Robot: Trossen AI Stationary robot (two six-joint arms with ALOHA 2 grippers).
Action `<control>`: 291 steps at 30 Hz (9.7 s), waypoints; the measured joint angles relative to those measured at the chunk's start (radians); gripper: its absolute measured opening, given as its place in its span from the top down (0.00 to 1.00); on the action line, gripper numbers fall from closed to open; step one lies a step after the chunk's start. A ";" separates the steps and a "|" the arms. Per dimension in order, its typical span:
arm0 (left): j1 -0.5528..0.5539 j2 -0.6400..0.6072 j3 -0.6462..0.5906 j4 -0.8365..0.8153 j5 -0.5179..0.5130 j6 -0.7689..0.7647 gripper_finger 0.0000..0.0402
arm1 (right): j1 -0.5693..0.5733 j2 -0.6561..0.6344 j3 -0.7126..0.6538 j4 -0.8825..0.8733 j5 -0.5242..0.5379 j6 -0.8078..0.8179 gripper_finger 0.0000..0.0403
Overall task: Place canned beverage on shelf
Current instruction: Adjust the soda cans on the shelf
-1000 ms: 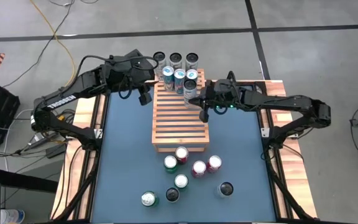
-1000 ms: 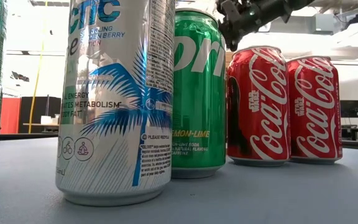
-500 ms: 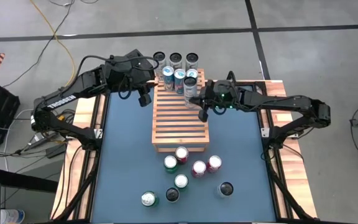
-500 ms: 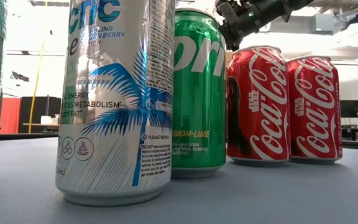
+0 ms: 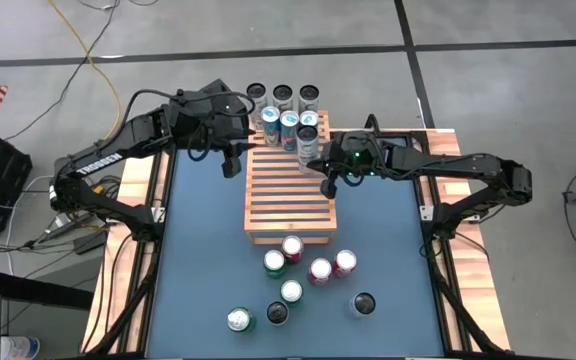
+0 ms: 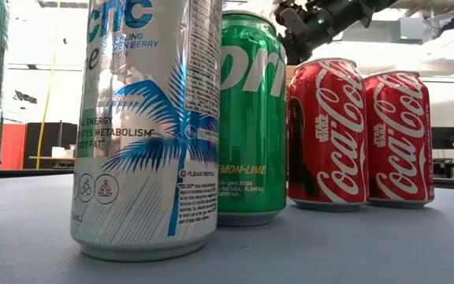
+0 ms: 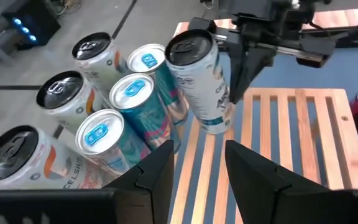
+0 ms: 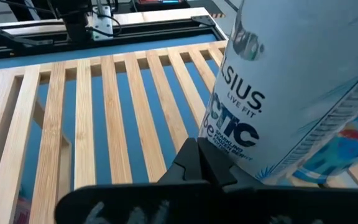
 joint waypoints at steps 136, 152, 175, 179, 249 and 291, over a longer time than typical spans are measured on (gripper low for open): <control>-0.077 -0.025 -0.399 0.616 -0.132 -0.280 0.55 | -0.047 -0.171 0.000 -0.200 0.078 -0.123 1.00; -0.115 -0.222 -0.398 0.363 0.131 -0.292 0.55 | -0.167 -0.319 0.000 -0.213 -0.058 -0.179 1.00; -0.607 0.019 -0.321 0.395 0.030 -0.628 0.31 | -0.185 -0.314 -0.001 -0.312 -0.110 -0.226 1.00; -0.608 0.011 -0.254 0.237 0.011 -0.575 0.33 | -0.189 -0.303 -0.001 -0.218 -0.103 -0.137 1.00; 0.162 0.328 0.250 -0.027 -0.020 0.267 0.33 | -0.206 -0.206 -0.001 -0.175 -0.210 -0.264 1.00; 0.177 0.393 0.251 -0.089 -0.003 0.215 0.38 | -0.212 -0.200 -0.001 -0.196 -0.213 -0.316 1.00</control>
